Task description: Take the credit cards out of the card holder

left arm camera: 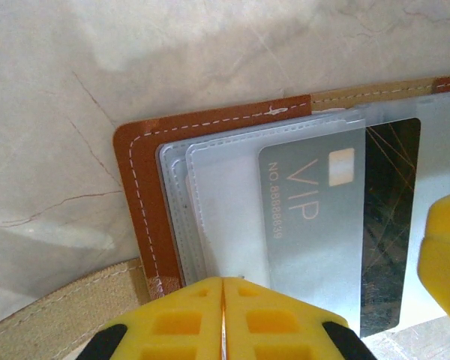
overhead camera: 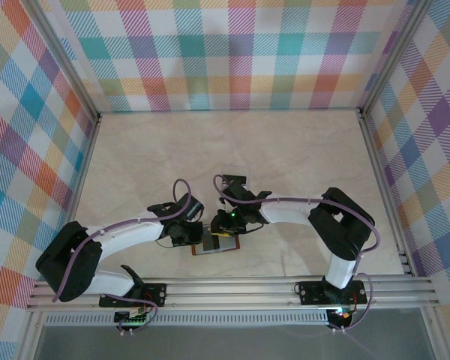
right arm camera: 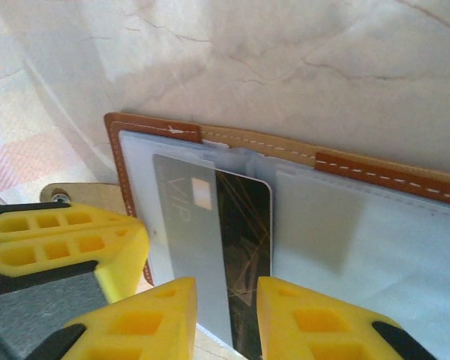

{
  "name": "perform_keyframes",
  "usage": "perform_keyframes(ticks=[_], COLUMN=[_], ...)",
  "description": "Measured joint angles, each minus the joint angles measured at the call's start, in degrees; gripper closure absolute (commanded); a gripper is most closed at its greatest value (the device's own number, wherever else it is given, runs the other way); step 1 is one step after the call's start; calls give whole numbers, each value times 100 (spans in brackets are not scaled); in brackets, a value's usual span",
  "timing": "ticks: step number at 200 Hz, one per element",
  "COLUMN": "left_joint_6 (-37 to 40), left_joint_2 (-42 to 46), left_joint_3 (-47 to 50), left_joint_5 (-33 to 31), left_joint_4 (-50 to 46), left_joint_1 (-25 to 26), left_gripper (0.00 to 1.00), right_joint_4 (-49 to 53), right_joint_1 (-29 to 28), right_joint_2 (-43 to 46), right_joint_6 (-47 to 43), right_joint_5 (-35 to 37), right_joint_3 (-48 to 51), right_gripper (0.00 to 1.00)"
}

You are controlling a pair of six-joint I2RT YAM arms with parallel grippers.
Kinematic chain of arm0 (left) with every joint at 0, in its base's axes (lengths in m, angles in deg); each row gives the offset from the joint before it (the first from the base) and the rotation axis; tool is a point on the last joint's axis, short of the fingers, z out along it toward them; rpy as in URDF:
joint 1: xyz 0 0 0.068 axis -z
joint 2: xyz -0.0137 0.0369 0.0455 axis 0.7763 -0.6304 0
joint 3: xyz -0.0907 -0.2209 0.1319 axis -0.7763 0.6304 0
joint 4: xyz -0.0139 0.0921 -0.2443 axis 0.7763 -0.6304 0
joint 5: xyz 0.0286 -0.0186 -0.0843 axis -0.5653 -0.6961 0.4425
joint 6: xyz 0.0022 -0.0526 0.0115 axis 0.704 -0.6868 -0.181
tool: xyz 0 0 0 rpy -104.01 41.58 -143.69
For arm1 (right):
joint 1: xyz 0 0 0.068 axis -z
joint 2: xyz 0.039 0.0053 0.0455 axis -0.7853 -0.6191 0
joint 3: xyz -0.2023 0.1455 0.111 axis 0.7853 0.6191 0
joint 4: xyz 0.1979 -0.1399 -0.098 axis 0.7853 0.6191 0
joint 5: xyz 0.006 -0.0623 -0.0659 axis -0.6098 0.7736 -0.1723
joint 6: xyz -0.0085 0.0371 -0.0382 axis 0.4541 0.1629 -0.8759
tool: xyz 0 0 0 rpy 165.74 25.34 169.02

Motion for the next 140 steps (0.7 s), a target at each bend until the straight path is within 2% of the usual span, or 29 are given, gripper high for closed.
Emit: perform_keyframes(ticks=[72, 115, 140], left_joint_6=[22, 120, 175], left_joint_2=[166, -229, -413], left_joint_3=[-221, -264, -326], left_joint_5=[131, 249, 262], left_joint_4=[-249, -245, -236], left_joint_1=[0, 0, 0], left_gripper=[91, 92, 92], right_joint_4=[-15, -26, -103], right_joint_1=[72, 72, 72], right_joint_2=[-133, -271, -271], right_joint_6=[-4, -81, -107], right_joint_5=[-142, -184, -225], right_joint_3=[39, 37, 52], right_gripper=[74, 71, 76])
